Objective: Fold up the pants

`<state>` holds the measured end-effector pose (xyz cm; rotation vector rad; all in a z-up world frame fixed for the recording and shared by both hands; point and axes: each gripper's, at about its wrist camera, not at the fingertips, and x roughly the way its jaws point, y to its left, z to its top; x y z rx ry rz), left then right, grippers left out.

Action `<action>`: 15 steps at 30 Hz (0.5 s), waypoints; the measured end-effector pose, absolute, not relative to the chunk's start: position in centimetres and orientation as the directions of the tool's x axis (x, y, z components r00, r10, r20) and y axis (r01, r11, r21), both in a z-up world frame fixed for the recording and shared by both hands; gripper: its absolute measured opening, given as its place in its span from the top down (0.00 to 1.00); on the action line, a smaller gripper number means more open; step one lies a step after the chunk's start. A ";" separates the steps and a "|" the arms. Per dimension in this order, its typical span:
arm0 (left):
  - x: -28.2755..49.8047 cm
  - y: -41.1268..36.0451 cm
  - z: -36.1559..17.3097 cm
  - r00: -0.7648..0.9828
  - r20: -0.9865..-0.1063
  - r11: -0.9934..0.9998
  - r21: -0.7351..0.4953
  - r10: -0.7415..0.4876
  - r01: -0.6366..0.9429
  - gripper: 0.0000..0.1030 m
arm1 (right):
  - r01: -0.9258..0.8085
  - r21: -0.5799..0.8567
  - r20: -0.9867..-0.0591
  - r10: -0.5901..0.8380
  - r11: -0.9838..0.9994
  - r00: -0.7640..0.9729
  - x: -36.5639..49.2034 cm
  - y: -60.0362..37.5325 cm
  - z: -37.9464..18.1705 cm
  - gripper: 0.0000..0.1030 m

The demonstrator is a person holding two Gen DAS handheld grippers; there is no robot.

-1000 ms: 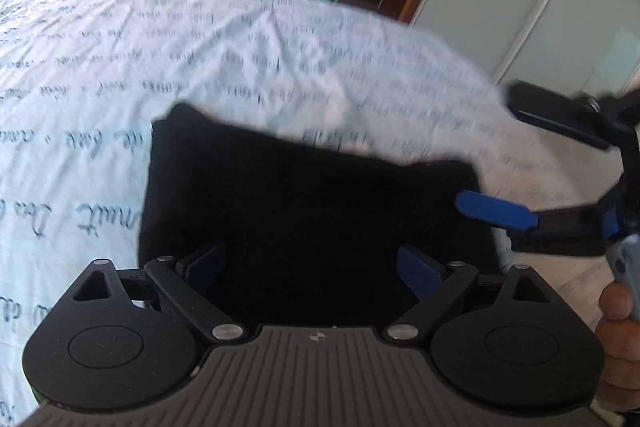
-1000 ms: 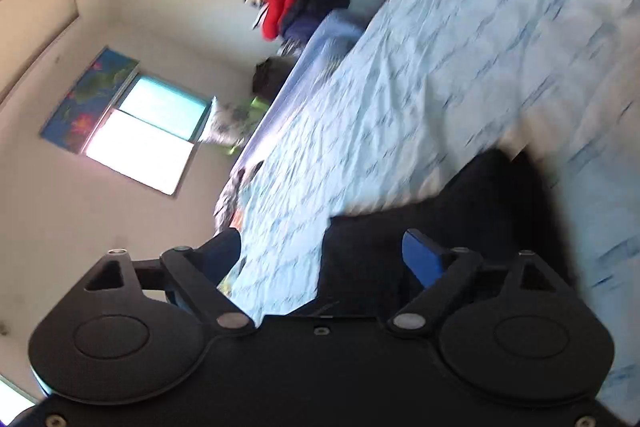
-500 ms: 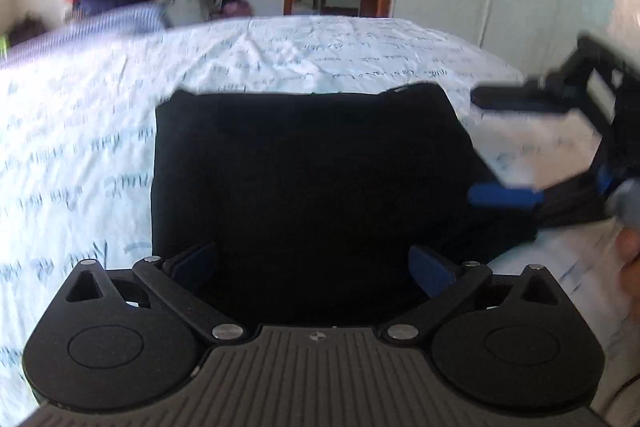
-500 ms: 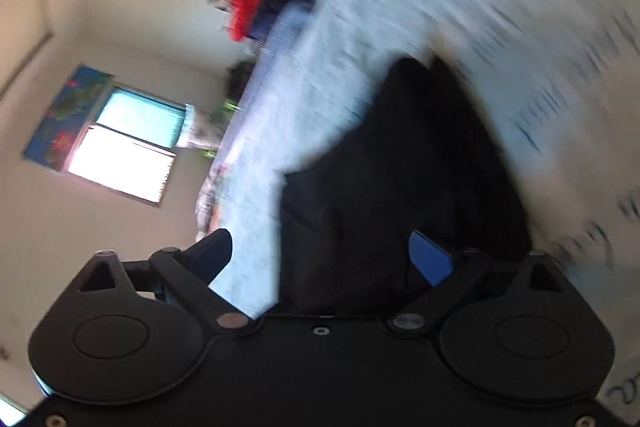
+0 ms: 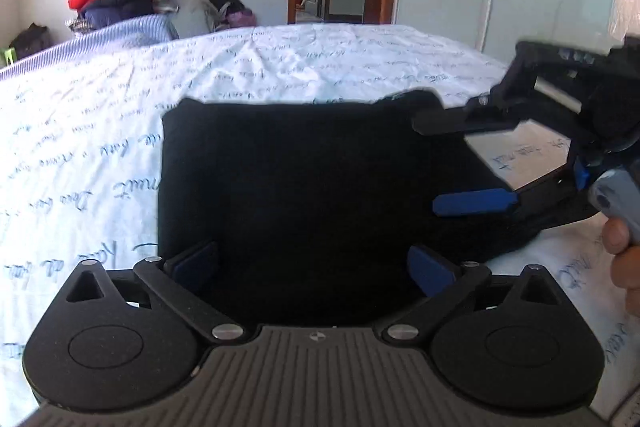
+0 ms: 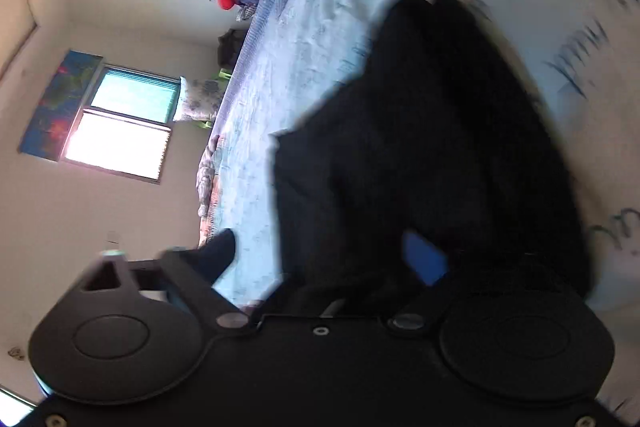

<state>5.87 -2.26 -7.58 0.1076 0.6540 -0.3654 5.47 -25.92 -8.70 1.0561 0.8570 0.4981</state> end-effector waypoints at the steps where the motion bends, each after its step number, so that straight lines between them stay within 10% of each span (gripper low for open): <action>1: 5.5 -1.9 -7.0 0.735 -0.605 0.931 -0.031 -0.306 0.363 0.02 | 0.052 0.911 -0.361 0.728 0.410 0.583 5.2 -26.3 -8.4 0.33; 4: 5.0 -0.9 -5.3 0.742 -0.590 0.936 -0.073 -0.319 0.344 0.02 | 0.036 0.904 -0.351 0.693 0.426 0.630 4.3 -26.9 -5.9 0.08; 15: 13.7 -0.8 -4.0 0.765 -0.620 0.983 -0.145 -0.178 0.112 0.02 | 0.003 0.274 -0.550 0.154 0.962 0.821 6.9 -21.5 -2.5 0.08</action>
